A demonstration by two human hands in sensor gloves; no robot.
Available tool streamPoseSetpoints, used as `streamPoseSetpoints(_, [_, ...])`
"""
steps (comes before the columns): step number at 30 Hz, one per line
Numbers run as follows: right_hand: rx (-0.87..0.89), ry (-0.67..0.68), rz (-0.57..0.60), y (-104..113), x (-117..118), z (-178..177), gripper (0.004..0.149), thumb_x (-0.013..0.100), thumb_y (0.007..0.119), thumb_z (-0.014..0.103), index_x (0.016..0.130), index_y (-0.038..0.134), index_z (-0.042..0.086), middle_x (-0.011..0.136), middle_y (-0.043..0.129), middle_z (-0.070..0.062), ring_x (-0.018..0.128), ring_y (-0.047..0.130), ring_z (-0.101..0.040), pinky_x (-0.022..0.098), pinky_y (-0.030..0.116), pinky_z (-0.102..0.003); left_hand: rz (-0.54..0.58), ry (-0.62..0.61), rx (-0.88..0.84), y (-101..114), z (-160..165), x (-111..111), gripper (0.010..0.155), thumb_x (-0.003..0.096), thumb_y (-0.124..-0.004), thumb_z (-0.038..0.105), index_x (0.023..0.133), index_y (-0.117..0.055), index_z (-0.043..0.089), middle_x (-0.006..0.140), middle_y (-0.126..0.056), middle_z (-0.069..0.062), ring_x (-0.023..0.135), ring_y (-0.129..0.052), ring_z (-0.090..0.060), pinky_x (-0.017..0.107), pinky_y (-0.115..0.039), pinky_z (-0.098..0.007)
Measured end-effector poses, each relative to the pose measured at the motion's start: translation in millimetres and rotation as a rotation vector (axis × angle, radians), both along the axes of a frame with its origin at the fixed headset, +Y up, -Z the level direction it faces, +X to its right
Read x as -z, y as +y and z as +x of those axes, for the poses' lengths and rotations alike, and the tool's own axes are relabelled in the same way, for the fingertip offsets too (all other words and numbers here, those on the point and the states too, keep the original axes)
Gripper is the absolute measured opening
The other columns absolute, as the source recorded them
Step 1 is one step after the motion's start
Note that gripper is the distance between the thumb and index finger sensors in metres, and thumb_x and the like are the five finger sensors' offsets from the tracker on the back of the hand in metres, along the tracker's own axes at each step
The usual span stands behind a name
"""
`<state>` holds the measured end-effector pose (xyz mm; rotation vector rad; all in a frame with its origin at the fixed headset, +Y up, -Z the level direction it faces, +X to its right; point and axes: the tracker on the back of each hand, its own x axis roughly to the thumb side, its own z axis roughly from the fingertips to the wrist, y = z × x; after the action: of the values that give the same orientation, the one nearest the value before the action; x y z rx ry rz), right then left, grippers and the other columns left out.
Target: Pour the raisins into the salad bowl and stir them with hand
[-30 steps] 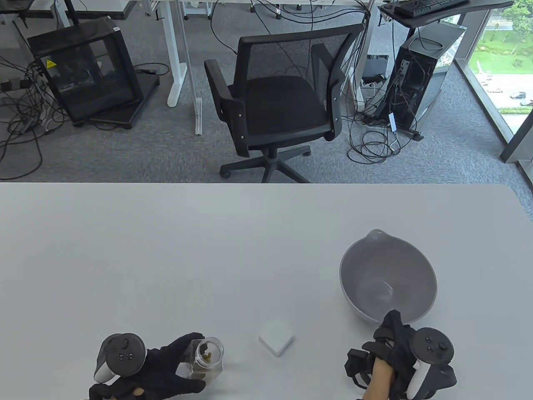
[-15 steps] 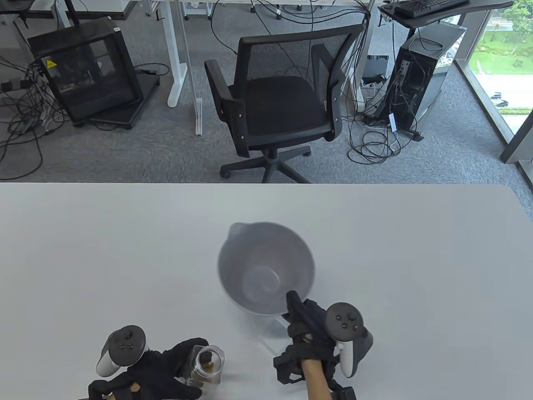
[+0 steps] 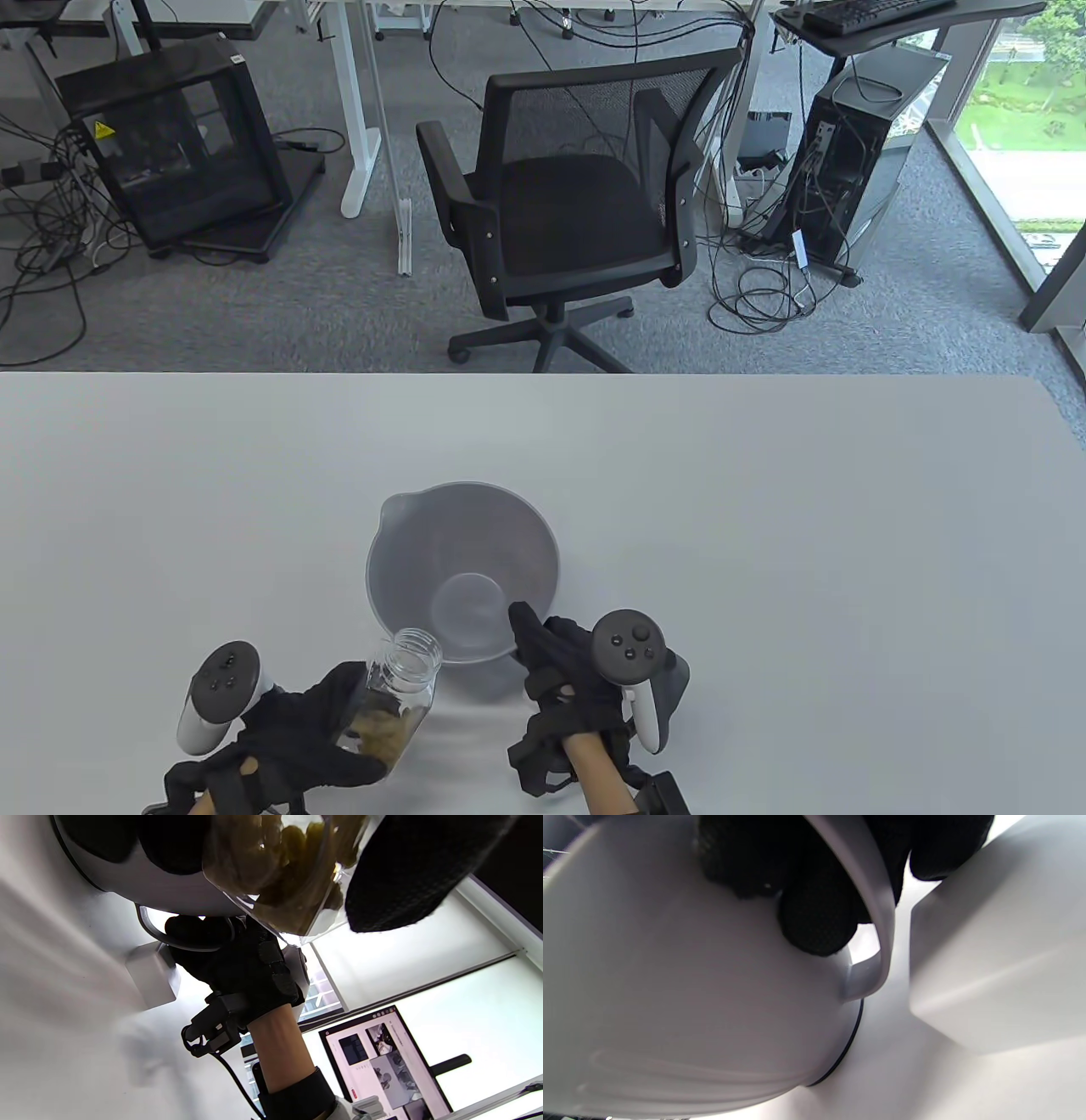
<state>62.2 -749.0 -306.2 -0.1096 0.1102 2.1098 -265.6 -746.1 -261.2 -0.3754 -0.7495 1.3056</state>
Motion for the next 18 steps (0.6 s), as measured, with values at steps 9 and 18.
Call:
streamPoseSetpoints(9, [0.039, 0.014, -0.026, 0.2, 1.6, -0.7, 0.067, 0.053, 0.057, 0.072, 0.052, 0.079, 0.008, 0.071, 0.092, -0.009, 0.083, 0.079, -0.035, 0.064, 0.059, -0.062, 0.126, 0.247, 0.181, 50.6, -21.5, 12.5, 0.098, 0.0419, -0.098, 0.043, 0.110, -0.028, 0.034, 0.102, -0.053, -0.026, 0.081, -0.079, -0.054, 0.059, -0.073, -0.069])
streamPoseSetpoints(18, [0.053, 0.025, -0.028, -0.7, 1.8, -0.3, 0.067, 0.053, 0.057, 0.071, 0.053, 0.079, 0.008, 0.072, 0.091, -0.010, 0.083, 0.078, -0.036, 0.063, 0.059, -0.063, 0.163, 0.467, 0.192, 96.1, 2.6, 38.9, 0.093, 0.0422, -0.096, 0.051, 0.109, -0.032, 0.037, 0.097, -0.063, -0.027, 0.077, -0.082, -0.051, 0.058, -0.070, -0.072])
